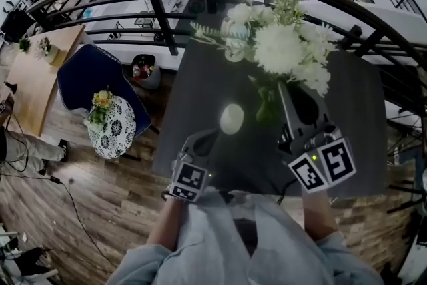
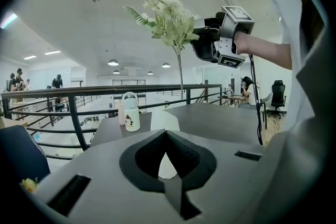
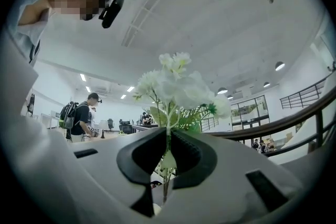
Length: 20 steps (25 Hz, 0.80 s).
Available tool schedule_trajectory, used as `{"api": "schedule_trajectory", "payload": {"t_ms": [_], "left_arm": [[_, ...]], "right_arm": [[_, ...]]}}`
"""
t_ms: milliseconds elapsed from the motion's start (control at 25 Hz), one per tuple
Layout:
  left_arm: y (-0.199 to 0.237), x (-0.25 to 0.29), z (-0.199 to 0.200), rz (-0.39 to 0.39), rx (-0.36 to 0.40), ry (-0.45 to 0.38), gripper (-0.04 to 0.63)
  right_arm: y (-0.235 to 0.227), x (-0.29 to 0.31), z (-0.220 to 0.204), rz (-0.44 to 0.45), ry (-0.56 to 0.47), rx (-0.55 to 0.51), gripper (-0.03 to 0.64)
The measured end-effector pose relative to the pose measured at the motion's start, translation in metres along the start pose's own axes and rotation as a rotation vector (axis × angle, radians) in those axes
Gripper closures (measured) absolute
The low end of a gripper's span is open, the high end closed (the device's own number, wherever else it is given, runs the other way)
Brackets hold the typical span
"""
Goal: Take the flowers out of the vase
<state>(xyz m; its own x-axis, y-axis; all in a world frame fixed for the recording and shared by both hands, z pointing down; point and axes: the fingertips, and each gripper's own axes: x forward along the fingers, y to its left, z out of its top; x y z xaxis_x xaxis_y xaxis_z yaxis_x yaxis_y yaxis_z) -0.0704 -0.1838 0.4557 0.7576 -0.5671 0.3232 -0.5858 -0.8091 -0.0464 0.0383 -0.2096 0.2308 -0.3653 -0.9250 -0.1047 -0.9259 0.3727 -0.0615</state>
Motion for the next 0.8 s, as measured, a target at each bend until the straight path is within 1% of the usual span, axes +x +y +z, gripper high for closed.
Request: {"api": "schedule_trajectory", "payload": {"t_ms": [360, 480, 640, 800], "left_arm": [[-0.001, -0.001, 0.006, 0.0, 0.009, -0.009, 0.604], [0.0, -0.003, 0.007, 0.007, 0.003, -0.013, 0.604], [0.001, -0.002, 0.011, 0.013, -0.024, -0.024, 0.604], [-0.002, -0.003, 0.016, 0.017, -0.035, -0.031, 0.604]], "right_arm": [[-0.023, -0.021, -0.022, -0.07, 0.068, 0.0, 0.586], [-0.03, -0.03, -0.037, -0.091, 0.101, 0.012, 0.586], [-0.04, -0.037, -0.061, -0.113, 0.157, 0.034, 0.586], [-0.046, -0.044, -0.083, -0.121, 0.212, 0.066, 0.586]]}}
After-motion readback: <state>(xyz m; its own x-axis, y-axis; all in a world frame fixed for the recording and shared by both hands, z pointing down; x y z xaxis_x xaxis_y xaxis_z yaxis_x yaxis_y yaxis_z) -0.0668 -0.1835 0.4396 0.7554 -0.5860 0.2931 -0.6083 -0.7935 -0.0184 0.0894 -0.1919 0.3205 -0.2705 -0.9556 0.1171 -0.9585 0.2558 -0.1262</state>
